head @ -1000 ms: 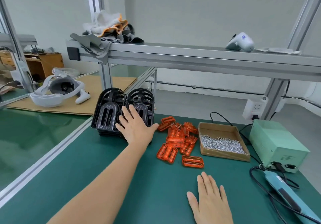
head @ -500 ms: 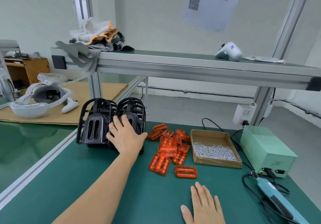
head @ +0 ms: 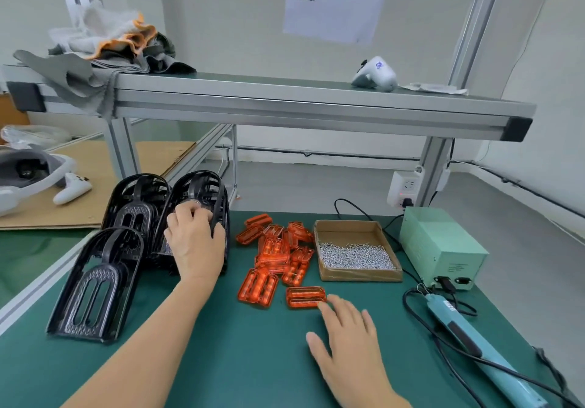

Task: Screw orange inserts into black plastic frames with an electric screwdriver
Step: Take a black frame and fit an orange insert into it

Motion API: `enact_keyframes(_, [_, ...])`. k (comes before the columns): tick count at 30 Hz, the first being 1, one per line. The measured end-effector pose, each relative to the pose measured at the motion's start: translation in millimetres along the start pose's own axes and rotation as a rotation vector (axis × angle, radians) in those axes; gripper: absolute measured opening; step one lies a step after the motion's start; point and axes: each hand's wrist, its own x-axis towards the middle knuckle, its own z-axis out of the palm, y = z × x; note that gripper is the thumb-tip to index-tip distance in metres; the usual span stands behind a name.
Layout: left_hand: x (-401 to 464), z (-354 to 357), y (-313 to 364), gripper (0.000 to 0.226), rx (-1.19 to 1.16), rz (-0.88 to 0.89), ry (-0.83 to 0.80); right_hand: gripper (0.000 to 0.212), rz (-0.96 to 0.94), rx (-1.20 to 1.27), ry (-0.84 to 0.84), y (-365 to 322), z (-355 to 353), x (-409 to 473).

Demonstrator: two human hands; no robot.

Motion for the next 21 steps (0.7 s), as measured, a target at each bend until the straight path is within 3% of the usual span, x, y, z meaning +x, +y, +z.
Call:
enact_keyframes(7, [-26.9, -13.9, -0.3, 0.012, -0.153, 0.160, 0.098, 0.053, 0.012, -0.030, 0.114, 17.2, 0.6, 35.2])
enact_keyframes(11, [-57.4, -35.4, 20.3, 0.010, -0.354, 0.187, 0.090, 0.046, 0.006, -0.047, 0.181, 33.1, -2.9, 59.3])
enact_keyframes(13, [-78.1, -45.8, 35.1, 0.012, -0.541, 0.043, 0.040, 0.045, 0.021, -0.087, 0.176, 43.5, -3.3, 70.2])
enact_keyframes(16, [-104.5, -54.5, 54.2, 0.019, -0.807, -0.319, -0.023, 0.041, 0.040, -0.134, 0.144, 56.9, -3.1, 80.6])
enact_keyframes(19, [-129.5, -55.4, 60.3, 0.008, -1.102, -0.757, -0.180, 0.035, 0.028, -0.181, 0.124, 65.4, -2.2, 83.2])
enact_keyframes(21, [-145.5, -60.6, 62.0, 0.001, -1.184, -0.919, -0.294, 0.029, 0.019, -0.198, 0.142, 68.8, -3.2, 79.3])
